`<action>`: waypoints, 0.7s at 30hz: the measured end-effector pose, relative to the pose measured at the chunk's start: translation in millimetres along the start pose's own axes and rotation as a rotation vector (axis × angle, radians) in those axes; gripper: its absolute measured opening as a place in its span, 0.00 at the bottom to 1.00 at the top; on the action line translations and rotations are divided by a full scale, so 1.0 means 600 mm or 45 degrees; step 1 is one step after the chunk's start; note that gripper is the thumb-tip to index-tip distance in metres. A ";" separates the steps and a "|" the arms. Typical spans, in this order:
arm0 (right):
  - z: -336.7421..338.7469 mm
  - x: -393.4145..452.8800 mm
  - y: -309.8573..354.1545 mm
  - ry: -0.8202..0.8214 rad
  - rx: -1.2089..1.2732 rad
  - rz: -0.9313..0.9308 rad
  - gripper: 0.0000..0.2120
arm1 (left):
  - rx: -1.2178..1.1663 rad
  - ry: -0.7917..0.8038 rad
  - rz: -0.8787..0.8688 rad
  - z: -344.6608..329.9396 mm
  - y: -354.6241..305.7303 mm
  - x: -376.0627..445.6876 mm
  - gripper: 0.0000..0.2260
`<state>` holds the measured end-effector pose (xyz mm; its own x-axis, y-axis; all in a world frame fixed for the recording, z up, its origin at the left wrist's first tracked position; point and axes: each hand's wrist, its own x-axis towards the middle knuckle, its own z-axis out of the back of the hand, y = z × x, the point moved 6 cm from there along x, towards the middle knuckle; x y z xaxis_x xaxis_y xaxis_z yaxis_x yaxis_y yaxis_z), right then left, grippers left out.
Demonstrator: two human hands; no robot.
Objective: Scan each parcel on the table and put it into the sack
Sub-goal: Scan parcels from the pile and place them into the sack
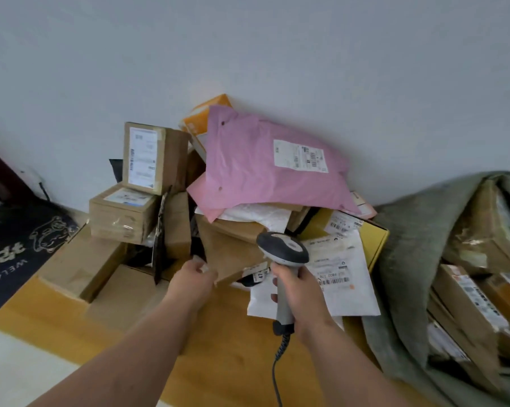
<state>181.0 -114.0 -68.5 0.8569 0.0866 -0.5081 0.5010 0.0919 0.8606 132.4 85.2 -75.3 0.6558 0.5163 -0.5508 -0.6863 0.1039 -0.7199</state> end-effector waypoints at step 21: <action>-0.017 0.067 -0.030 -0.034 0.070 0.009 0.15 | -0.347 0.186 0.331 -0.051 0.054 0.074 0.07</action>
<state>205.4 -102.1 -104.6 0.8630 0.0608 -0.5015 0.5001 0.0365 0.8652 148.8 85.5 -136.3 0.5225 0.3675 -0.7694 -0.7397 -0.2534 -0.6234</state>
